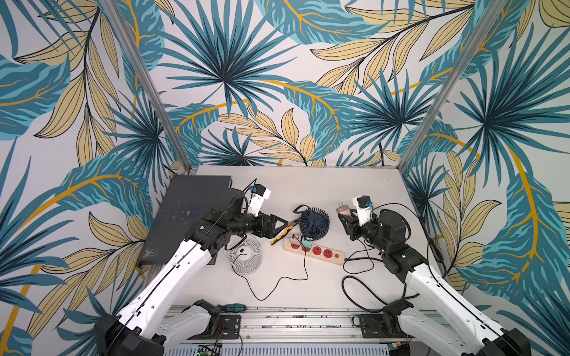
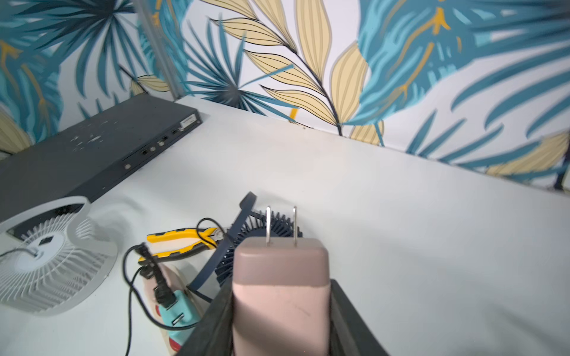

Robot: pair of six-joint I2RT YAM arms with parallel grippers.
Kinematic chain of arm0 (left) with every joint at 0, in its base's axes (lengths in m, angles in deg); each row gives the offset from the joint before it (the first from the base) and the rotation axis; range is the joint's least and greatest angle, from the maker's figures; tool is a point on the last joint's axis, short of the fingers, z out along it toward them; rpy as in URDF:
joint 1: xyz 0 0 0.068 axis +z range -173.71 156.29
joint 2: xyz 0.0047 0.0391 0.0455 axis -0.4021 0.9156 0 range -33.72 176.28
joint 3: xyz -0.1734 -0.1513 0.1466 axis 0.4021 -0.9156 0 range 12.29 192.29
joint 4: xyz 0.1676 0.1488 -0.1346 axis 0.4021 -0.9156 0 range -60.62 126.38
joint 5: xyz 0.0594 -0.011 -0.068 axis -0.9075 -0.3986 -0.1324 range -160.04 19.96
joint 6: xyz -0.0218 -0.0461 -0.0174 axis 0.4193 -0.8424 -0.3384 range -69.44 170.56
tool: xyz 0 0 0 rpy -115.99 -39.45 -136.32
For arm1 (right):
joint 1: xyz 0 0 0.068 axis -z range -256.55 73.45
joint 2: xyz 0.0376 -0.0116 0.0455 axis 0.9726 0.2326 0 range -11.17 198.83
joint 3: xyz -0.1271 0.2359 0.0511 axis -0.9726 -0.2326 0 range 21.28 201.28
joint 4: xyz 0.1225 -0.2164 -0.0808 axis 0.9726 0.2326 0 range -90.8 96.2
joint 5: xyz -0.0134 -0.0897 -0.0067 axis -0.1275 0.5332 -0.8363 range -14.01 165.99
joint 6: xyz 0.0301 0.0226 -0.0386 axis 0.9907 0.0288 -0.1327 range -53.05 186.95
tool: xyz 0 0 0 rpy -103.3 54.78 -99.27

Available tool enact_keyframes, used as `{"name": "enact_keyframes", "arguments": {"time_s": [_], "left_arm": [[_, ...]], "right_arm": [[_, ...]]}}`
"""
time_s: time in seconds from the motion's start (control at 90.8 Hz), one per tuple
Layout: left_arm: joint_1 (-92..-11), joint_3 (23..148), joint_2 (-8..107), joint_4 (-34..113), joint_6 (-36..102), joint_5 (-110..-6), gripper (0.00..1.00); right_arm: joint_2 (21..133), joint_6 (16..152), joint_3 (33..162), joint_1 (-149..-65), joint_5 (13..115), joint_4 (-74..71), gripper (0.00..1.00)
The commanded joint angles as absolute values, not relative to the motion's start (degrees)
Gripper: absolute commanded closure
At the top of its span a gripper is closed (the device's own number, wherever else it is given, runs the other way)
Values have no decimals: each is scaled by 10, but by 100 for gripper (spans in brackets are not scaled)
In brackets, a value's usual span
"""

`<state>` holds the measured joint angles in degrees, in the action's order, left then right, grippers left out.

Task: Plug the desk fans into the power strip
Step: Pick up the plug from the center of the board.

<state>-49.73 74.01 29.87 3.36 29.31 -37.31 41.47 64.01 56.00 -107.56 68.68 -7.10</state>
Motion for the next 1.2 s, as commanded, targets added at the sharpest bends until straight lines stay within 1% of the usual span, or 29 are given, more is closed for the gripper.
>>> {"name": "enact_keyframes", "arguments": {"time_s": [0.0,0.121,0.286,0.408,0.551,0.606,0.793,1.102,1.19], "left_arm": [[-513,765,317,31,238,-329,8],[-530,774,337,31,228,-315,7],[-540,779,355,51,213,-294,7],[-554,794,379,33,226,-289,7],[-560,801,398,40,233,-283,11],[-560,805,404,38,239,-287,14],[-560,805,419,38,246,-294,29],[-559,789,413,62,243,-319,44],[-559,784,415,69,238,-318,56]], "right_arm": [[421,518,559,-1130,708,-130,79],[437,441,570,-1197,723,-130,79],[470,377,604,-1270,758,-99,77],[491,356,626,-1297,763,-84,76],[519,337,654,-1321,762,-62,76],[527,332,661,-1329,762,-56,76],[539,329,675,-1341,760,-48,76],[551,328,681,-1352,761,-28,75],[551,327,682,-1354,762,-28,75]]}}
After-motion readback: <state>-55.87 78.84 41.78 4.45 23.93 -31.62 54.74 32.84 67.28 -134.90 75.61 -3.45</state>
